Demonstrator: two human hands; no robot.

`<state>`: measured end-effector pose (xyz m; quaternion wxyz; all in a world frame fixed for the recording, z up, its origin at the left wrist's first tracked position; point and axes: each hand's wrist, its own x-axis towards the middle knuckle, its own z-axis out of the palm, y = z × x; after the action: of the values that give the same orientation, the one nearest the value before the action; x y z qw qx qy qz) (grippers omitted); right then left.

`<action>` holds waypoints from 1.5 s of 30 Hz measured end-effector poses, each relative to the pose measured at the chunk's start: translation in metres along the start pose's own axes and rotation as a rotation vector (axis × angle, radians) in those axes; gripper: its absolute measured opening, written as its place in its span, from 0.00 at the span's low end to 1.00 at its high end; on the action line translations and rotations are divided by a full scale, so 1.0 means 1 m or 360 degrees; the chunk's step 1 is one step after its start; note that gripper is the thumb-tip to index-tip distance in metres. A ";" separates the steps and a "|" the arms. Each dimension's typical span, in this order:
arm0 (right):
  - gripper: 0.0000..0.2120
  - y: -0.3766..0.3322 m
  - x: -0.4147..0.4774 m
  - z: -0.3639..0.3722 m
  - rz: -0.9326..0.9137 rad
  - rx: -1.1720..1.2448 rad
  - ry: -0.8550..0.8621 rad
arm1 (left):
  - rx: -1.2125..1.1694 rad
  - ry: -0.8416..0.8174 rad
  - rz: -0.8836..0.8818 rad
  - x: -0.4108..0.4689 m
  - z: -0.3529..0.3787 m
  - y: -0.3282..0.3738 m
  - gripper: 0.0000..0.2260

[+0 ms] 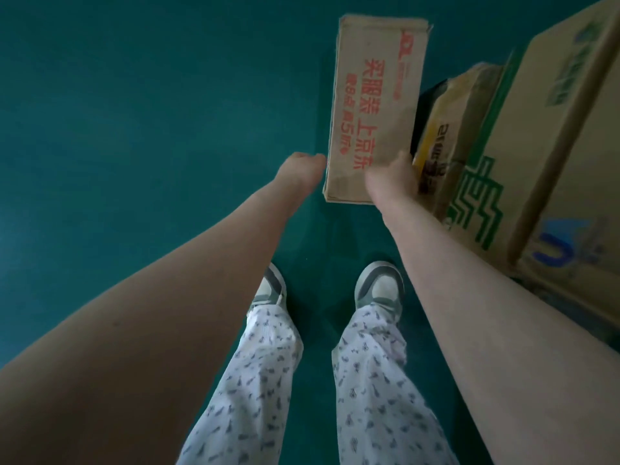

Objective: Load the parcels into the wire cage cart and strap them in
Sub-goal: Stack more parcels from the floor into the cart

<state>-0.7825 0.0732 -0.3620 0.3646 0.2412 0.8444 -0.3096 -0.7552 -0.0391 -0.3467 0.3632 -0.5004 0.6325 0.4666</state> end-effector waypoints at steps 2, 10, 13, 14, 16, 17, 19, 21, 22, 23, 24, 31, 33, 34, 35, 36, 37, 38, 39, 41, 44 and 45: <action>0.30 0.009 0.010 0.004 -0.0067 -0.0113 0.0047 | -0.0020 -0.0054 0.0040 0.015 0.010 -0.003 0.16; 0.36 0.008 0.032 0.023 -0.0023 -0.0128 0.0177 | -0.0056 -0.0202 0.0100 0.039 0.024 -0.004 0.24; 0.32 0.007 0.035 0.023 0.0112 -0.0063 0.0130 | -0.0107 -0.0189 0.0093 0.036 0.024 -0.004 0.20; 0.29 0.006 0.034 0.023 0.0130 -0.0030 0.0118 | -0.0137 -0.0169 0.0086 0.035 0.022 -0.004 0.20; 0.26 0.004 0.030 0.022 0.0131 0.0062 0.0101 | -0.0209 -0.0129 0.0093 0.035 0.017 -0.004 0.20; 0.26 0.004 0.027 0.021 0.0119 0.0130 0.0083 | -0.0230 -0.0103 0.0100 0.033 0.014 -0.004 0.21; 0.26 0.000 0.016 0.016 0.0086 0.0321 0.0032 | -0.0256 -0.0051 0.0089 0.021 0.006 -0.002 0.21; 0.27 -0.004 0.005 0.013 0.0086 0.0483 -0.0012 | -0.0281 -0.0022 0.0064 0.012 0.001 -0.001 0.22; 0.27 -0.010 -0.003 0.011 0.0094 0.0520 -0.0046 | -0.0290 -0.0011 0.0063 0.003 -0.004 0.000 0.22; 0.28 -0.019 -0.014 0.006 0.0085 0.0539 -0.0074 | -0.0306 -0.0002 0.0068 -0.008 -0.011 0.004 0.23; 0.28 -0.026 -0.022 0.002 0.0073 0.0555 -0.0086 | -0.0314 0.0012 0.0077 -0.017 -0.017 0.007 0.23; 0.30 -0.094 -0.094 -0.057 -0.0112 0.0653 -0.0153 | -0.0396 0.0139 0.0180 -0.103 -0.070 0.049 0.22; 0.29 -0.112 -0.118 -0.081 -0.0168 0.0649 -0.0198 | -0.0412 0.0156 0.0202 -0.135 -0.087 0.062 0.22; 0.28 -0.115 -0.126 -0.088 -0.0174 0.0654 -0.0229 | -0.0424 0.0158 0.0211 -0.146 -0.091 0.064 0.22; 0.28 -0.124 -0.139 -0.102 -0.0188 0.0666 -0.0252 | -0.0445 0.0176 0.0235 -0.164 -0.101 0.072 0.22; 0.28 -0.132 -0.152 -0.114 -0.0212 0.0675 -0.0273 | -0.0471 0.0176 0.0258 -0.182 -0.108 0.077 0.22; 0.28 -0.142 -0.170 -0.131 -0.0225 0.0680 -0.0286 | -0.0486 0.0175 0.0284 -0.206 -0.116 0.085 0.22; 0.29 -0.149 -0.182 -0.143 -0.0231 0.0678 -0.0290 | -0.0504 0.0175 0.0306 -0.222 -0.119 0.090 0.22; 0.29 -0.159 -0.197 -0.158 -0.0239 0.0684 -0.0286 | -0.0532 0.0187 0.0325 -0.244 -0.124 0.099 0.22; 0.30 -0.176 -0.225 -0.186 -0.0269 0.0710 -0.0266 | -0.0589 0.0210 0.0364 -0.284 -0.131 0.118 0.22; 0.28 -0.199 -0.263 -0.227 -0.0303 0.0782 -0.0208 | -0.0629 0.0260 0.0445 -0.344 -0.139 0.143 0.22; 0.27 -0.204 -0.274 -0.239 -0.0319 0.0802 -0.0198 | -0.0648 0.0246 0.0459 -0.359 -0.140 0.150 0.22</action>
<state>-0.8541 0.0487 0.0479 0.3119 0.2201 0.7364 -0.5586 -0.8154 -0.0575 0.0623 0.1354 -0.5019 0.6162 0.5916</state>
